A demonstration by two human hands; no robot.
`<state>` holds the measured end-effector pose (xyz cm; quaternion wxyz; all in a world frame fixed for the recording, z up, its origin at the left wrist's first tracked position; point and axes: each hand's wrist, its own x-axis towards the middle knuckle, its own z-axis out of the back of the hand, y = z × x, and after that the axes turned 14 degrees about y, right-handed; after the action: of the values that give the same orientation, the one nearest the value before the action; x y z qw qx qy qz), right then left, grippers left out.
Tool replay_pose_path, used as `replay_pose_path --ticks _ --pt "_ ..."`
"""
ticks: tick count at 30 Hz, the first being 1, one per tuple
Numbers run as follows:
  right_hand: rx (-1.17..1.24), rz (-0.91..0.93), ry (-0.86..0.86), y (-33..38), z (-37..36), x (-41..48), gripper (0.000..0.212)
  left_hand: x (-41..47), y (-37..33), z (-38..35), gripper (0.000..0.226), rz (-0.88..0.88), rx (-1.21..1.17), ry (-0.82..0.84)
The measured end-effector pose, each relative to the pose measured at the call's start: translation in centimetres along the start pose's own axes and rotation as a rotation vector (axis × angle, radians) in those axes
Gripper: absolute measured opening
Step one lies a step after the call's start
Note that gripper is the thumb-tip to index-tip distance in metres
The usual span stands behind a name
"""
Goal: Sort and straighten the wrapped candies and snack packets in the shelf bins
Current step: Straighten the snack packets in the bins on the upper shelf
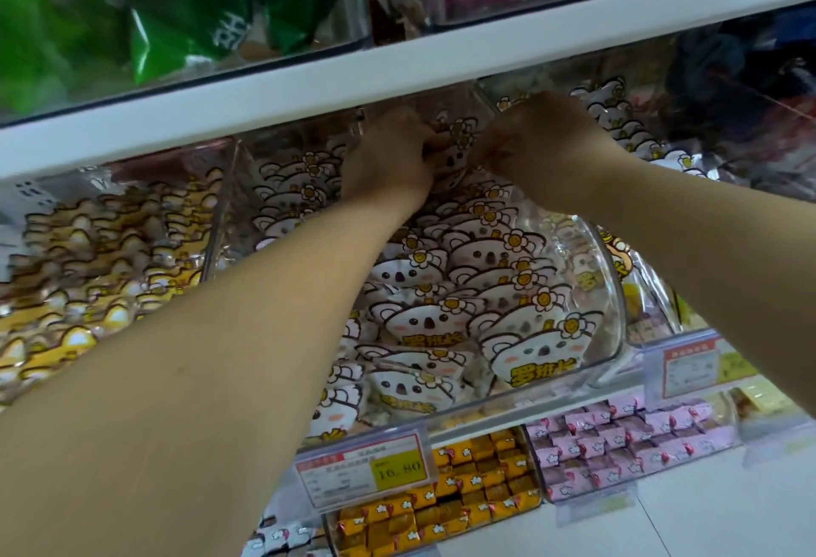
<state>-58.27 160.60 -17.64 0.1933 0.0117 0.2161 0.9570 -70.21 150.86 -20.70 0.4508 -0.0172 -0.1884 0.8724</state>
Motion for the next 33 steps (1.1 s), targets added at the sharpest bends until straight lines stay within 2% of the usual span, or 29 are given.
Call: replay_pose_path --ticks 3,5,7,11,15,18,22,24,26,29,31,33 --pt "0.036 -0.003 -0.025 0.0 -0.2 0.1 0.024 -0.7 0.4 0.9 0.030 -0.059 -0.082 0.084" --pt "0.045 -0.005 -0.057 0.0 -0.2 -0.1 0.025 -1.9 0.1 1.3 0.044 -0.142 -0.198 0.081" --pt "0.067 -0.008 -0.109 0.0 -0.2 -0.5 0.031 -2.7 0.0 1.3 0.057 -0.165 -0.153 0.082" --pt "0.196 -0.008 -0.216 -0.5 -0.6 -1.2 0.036 -1.9 0.7 1.1 0.033 -0.056 0.025 0.143" --pt "0.353 -0.034 -0.201 -1.4 -1.1 -1.7 0.025 -0.7 0.4 0.4 0.035 0.063 0.149 0.181" --pt "0.403 -0.038 -0.208 -1.5 -1.1 -1.6 0.022 0.7 0.4 -0.2 0.031 0.168 0.333 0.208" --pt "0.375 -0.039 -0.204 -1.5 -1.1 -1.6 0.024 1.2 -0.1 0.3 0.032 0.199 0.376 0.338" --pt "0.391 -0.045 -0.201 -1.3 -1.0 -1.7 0.023 0.6 -0.5 1.2 0.031 0.132 0.299 0.383" --pt "0.408 -0.051 -0.196 -1.3 -1.0 -1.6 0.023 -0.8 -0.5 2.3 0.033 0.004 0.108 0.380" --pt "0.376 -0.041 -0.157 -1.3 -0.8 -2.1 0.025 -2.9 -0.8 3.3 0.038 -0.076 -0.154 0.217" --pt "0.348 -0.009 -0.117 -1.3 -0.9 -2.8 0.029 -3.1 -1.0 3.1 0.045 -0.074 -0.103 0.265" --pt "0.336 0.017 -0.102 -1.2 -0.9 -3.4 0.032 -2.6 -1.3 2.5 0.048 -0.037 0.061 0.376"
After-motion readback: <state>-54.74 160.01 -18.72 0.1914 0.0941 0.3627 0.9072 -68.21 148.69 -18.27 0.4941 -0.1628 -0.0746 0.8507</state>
